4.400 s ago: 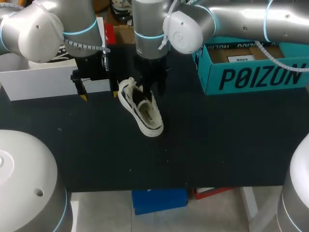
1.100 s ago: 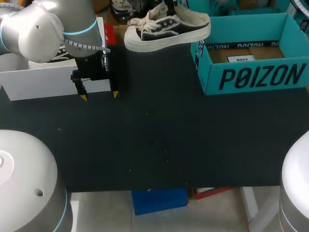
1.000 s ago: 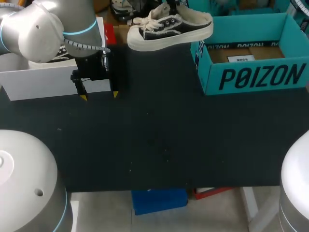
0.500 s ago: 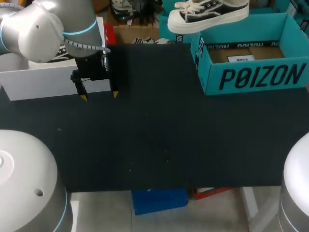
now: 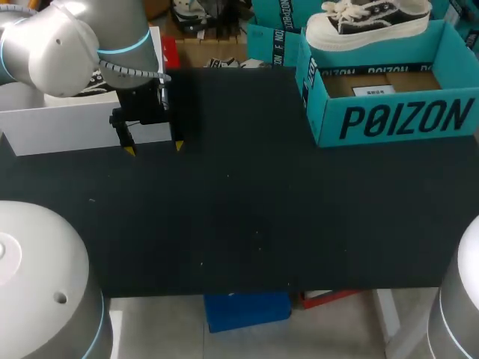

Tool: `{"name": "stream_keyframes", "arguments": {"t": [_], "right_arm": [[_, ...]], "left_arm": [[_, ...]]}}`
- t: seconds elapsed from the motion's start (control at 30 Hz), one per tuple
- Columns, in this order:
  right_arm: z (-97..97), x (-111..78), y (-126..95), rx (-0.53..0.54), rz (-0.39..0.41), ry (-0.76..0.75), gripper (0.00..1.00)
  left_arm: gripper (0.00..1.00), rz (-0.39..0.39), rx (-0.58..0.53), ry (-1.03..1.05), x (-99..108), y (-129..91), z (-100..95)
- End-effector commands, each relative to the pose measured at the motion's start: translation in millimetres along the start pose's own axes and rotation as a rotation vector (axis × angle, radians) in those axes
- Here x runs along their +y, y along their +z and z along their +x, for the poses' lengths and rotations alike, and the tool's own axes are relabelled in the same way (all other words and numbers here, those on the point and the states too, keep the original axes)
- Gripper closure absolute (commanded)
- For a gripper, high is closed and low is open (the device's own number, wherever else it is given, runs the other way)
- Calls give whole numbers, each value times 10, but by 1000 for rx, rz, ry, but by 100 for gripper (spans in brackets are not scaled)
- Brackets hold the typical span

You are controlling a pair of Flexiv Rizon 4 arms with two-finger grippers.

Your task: Take the shoe out of the shoebox, open the shoe tongue, remove and reinsert the insole, then place the shoe into the shoebox

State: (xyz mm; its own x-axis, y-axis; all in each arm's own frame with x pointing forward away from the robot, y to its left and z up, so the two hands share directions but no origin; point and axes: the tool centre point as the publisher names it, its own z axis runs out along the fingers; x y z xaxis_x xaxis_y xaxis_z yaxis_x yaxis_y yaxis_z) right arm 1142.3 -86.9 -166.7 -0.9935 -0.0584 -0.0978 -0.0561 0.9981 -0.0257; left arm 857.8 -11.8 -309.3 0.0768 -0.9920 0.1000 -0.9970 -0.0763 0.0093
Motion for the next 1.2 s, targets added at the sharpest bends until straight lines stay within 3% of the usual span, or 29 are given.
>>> {"name": "stream_keyframes", "arguments": {"t": [0.03, 0.3, 0.77, 1.2], "right_arm": [[114, -118, 118, -43, -50, 4, 100], [194, -189, 397, -64, -48, -32, 100], [187, -307, 912, 5, -10, 39, 100], [225, -554, 1308, 45, 15, 84, 100]], "left_arm": [[0, 1, 3, 1, 2, 4, -7], [0, 1, 3, 1, 2, 4, -7], [0, 1, 3, 1, 2, 4, -7], [0, 1, 3, 1, 2, 4, -7]]}}
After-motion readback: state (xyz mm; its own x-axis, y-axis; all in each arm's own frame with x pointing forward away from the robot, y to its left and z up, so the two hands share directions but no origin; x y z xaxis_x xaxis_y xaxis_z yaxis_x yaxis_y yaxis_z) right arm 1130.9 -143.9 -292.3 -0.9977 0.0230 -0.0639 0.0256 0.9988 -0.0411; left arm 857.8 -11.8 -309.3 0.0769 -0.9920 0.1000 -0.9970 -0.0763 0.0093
